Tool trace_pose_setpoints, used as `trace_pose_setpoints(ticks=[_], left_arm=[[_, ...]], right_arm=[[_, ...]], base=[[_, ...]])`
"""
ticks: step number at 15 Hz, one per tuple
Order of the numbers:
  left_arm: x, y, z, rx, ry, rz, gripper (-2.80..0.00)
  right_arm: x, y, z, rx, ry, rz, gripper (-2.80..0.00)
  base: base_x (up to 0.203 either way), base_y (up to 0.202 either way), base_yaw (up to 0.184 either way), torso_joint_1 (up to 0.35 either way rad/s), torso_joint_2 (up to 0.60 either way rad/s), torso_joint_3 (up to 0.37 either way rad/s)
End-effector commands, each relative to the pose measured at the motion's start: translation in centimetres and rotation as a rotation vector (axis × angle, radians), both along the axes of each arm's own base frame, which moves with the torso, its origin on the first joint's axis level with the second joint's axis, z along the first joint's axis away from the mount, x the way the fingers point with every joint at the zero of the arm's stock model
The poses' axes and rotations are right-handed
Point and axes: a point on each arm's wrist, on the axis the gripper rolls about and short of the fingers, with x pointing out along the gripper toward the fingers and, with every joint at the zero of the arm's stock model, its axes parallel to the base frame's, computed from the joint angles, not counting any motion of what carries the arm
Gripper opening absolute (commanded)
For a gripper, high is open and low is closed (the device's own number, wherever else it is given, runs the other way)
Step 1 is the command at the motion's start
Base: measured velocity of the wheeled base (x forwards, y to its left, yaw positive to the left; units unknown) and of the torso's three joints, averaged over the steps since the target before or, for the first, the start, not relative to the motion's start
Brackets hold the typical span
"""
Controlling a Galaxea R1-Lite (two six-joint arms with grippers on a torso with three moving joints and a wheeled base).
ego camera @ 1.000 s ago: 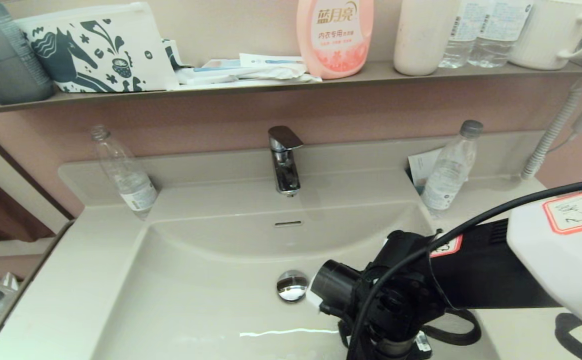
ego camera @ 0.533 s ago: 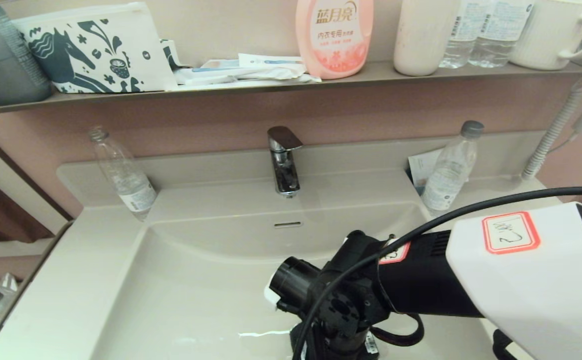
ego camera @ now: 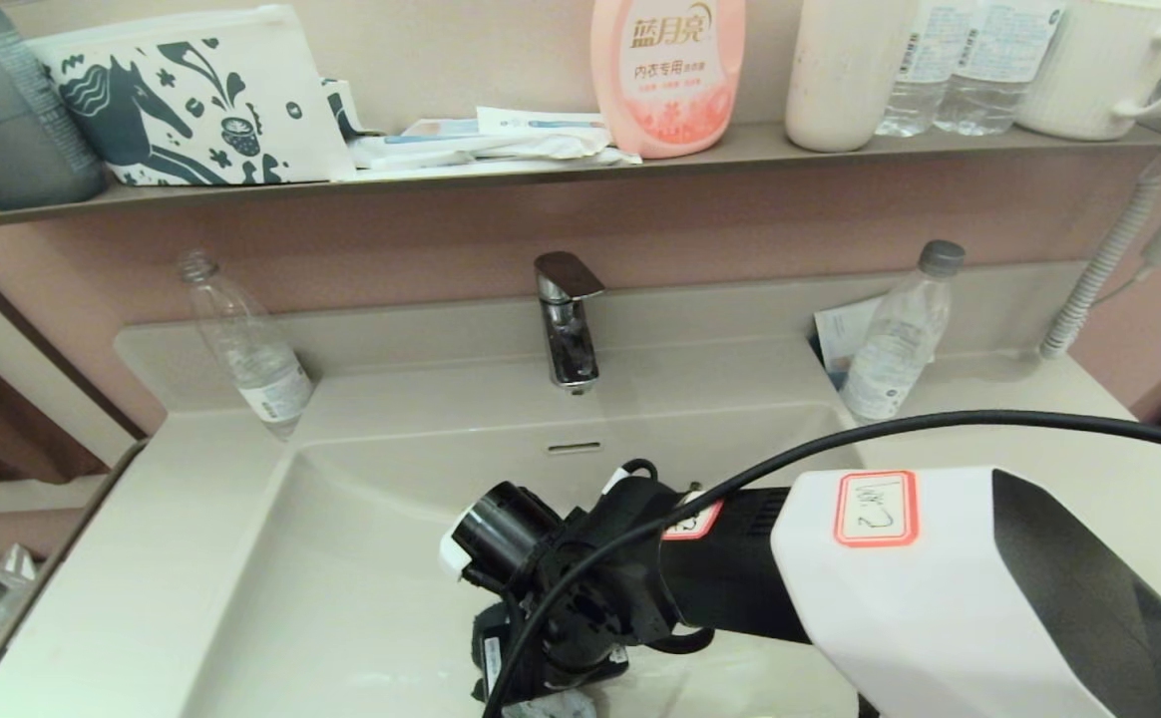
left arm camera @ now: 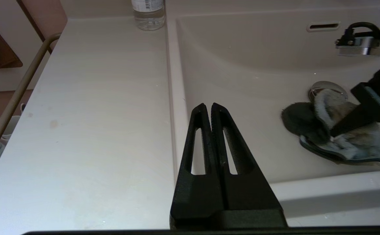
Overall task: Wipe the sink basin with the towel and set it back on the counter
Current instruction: Wipe the sink
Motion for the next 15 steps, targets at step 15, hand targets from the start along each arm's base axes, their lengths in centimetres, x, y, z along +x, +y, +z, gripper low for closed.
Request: trace_pose_setpoints(ticks=[15], left_arm=[[0.0, 0.0, 0.0, 0.000, 0.001, 0.000, -2.80]], right_arm=[[7.2, -1.3, 0.4, 0.117, -0.339, -0.038, -2.80]], base=[[0.000, 0.000, 0.000, 0.000, 0.00, 0.000]])
